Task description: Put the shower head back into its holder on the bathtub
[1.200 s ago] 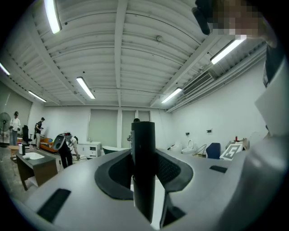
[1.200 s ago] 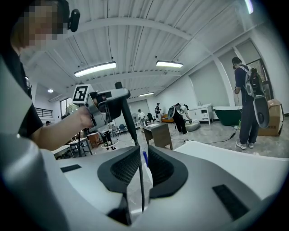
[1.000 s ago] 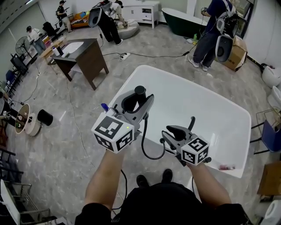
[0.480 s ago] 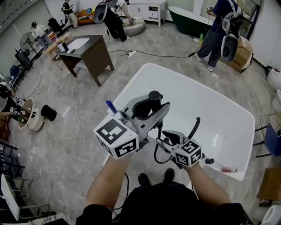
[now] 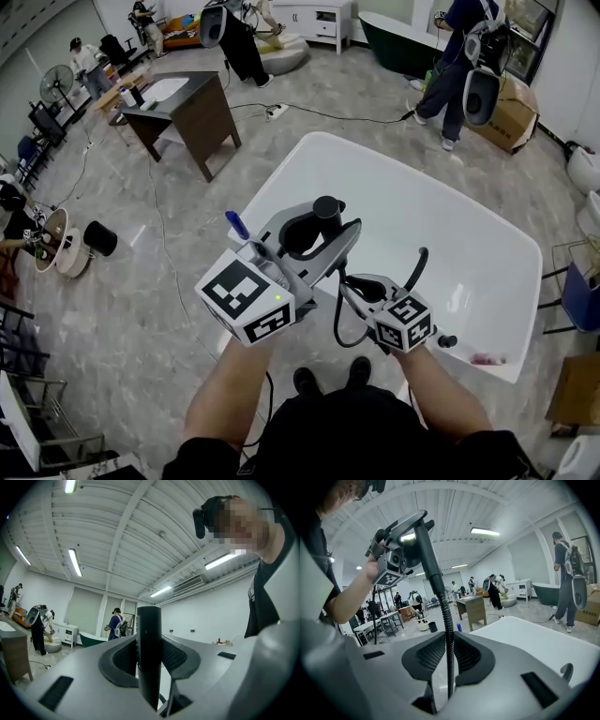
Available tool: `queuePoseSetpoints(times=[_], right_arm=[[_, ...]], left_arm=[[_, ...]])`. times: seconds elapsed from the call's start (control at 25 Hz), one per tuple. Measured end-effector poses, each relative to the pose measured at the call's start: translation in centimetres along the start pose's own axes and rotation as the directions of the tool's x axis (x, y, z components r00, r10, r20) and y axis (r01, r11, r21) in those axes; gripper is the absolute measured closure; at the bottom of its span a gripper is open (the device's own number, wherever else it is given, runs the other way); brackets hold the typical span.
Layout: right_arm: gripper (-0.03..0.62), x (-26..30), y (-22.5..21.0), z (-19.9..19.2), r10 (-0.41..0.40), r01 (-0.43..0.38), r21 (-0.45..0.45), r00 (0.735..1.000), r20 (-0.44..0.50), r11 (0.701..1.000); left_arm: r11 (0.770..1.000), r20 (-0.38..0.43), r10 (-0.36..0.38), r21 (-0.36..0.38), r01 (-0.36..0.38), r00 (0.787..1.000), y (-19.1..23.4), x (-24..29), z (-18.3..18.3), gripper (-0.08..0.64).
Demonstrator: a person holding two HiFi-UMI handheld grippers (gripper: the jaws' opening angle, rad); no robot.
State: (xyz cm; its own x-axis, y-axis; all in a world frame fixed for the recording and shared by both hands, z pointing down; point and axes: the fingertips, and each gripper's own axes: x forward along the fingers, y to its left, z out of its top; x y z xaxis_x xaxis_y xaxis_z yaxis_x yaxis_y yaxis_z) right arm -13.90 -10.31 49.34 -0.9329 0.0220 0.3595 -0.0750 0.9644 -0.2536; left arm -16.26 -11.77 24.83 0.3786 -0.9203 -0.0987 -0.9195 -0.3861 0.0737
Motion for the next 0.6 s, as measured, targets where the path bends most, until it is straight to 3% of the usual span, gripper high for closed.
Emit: queuePoseSetpoints(times=[0.32,0.6], right_arm=[[0.512,1.4,1.8,-0.1,0.05,-0.05,0.025,0.999,-0.005,0.998],[0.522,2.3,2.0,1.1,-0.019,0.019,-0.008,1.0,0.009,1.0]], left_arm=[[1.0,0.036,-0.001,-0.003,0.001,0.999,0.0,-1.7,1.3,0.428],[0.999,0.053,0.042,0.004,-0.042,0.998,1.4,-5.3,1.9,0.43]])
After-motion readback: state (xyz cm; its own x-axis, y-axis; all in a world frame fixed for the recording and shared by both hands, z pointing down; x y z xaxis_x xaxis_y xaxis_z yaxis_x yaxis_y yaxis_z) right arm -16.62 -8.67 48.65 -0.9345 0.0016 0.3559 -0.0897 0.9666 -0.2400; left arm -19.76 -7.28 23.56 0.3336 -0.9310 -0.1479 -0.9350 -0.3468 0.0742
